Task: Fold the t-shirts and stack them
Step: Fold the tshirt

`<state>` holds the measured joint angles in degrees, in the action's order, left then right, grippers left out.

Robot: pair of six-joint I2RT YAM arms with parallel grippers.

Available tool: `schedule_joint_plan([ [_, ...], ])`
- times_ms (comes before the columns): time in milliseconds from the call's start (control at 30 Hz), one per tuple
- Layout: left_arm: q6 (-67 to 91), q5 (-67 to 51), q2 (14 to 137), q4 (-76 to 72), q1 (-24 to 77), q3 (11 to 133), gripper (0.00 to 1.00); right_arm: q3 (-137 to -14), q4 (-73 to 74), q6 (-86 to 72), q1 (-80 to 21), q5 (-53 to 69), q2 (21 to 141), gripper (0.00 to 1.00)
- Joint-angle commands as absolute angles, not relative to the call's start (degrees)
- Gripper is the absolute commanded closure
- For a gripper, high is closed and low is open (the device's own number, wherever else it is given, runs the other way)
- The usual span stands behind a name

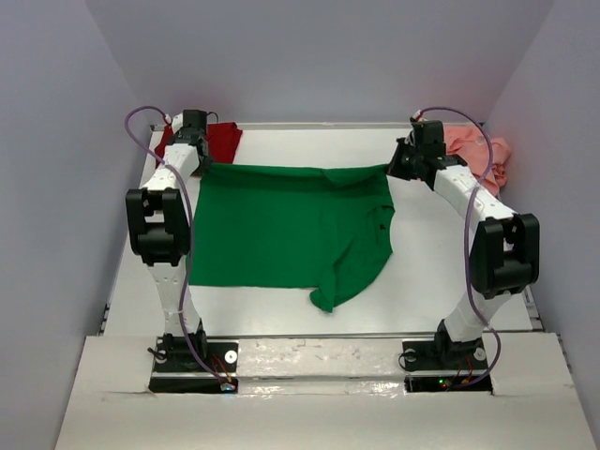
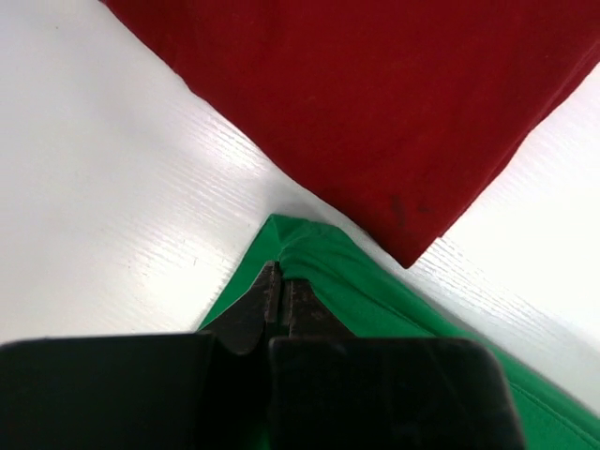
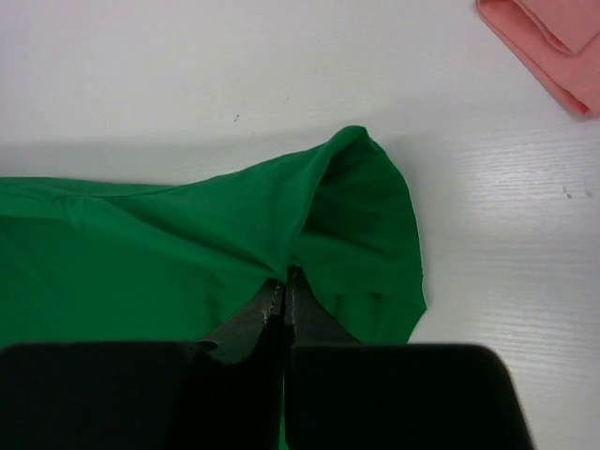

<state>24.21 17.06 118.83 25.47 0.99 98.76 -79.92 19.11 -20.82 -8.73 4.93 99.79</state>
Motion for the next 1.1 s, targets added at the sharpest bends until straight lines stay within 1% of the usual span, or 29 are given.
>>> schedule_joint_plan([
  [0,23.38,18.46,113.73,26.28,0.62,98.26,1.00,-78.31,18.81,-21.36,-9.05,5.36,95.89,1.00],
  [400,23.82,14.86,110.13,25.40,0.62,91.33,1.00,-73.66,20.48,-22.50,-9.58,7.03,91.67,1.00],
  [600,23.47,15.03,109.07,25.40,0.62,88.25,1.00,-71.98,21.27,-23.03,-10.11,7.56,90.00,1.00],
  [1067,22.50,15.82,108.11,25.93,0.62,85.69,1.00,-67.59,23.64,-24.70,-12.30,8.79,86.48,1.00],
])
